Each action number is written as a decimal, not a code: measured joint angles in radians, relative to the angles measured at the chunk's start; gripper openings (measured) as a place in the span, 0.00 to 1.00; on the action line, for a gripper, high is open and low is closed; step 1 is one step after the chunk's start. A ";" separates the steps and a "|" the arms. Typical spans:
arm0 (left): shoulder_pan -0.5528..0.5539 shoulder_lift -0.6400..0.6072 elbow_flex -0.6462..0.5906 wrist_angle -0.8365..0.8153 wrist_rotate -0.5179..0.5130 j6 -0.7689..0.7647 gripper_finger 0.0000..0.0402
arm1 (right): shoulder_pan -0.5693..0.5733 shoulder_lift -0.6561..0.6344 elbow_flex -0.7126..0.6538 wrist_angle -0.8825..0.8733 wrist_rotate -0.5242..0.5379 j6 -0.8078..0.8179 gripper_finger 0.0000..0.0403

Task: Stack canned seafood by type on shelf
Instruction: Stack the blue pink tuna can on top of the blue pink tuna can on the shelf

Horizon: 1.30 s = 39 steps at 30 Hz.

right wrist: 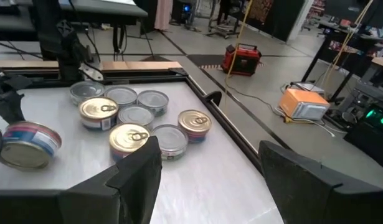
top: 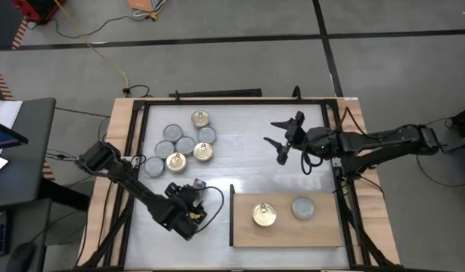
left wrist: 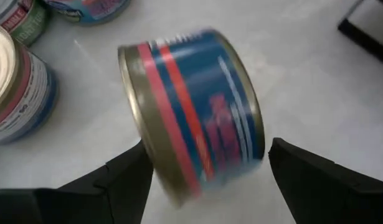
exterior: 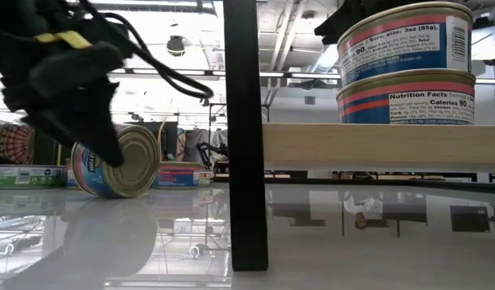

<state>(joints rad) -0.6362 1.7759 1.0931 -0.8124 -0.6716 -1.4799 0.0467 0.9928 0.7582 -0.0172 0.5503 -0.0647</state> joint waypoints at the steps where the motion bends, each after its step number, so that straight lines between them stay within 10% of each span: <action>1: 0.006 0.004 0.000 0.000 -0.003 -0.005 0.76 | 0.000 0.000 0.000 -0.001 0.000 0.000 0.73; 10: 0.068 0.007 0.000 -0.040 -0.069 -0.017 0.73 | 0.000 0.003 0.000 -0.007 0.000 0.003 0.73; 18: 0.111 0.007 0.000 -0.041 -0.100 0.177 0.43 | 0.000 0.010 0.001 -0.009 0.000 -0.012 0.73; 27: 0.098 -0.103 0.000 -0.141 -0.176 0.375 0.43 | 0.000 0.009 0.001 -0.022 -0.003 -0.012 0.73; 39: 0.071 -0.361 0.000 0.000 -0.456 1.113 0.43 | 0.050 0.088 0.002 0.169 -0.265 -0.212 0.73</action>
<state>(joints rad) -0.5656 1.4148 1.0927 -0.8120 -1.1276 -0.3670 0.0971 1.0812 0.7597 0.1514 0.2857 -0.2764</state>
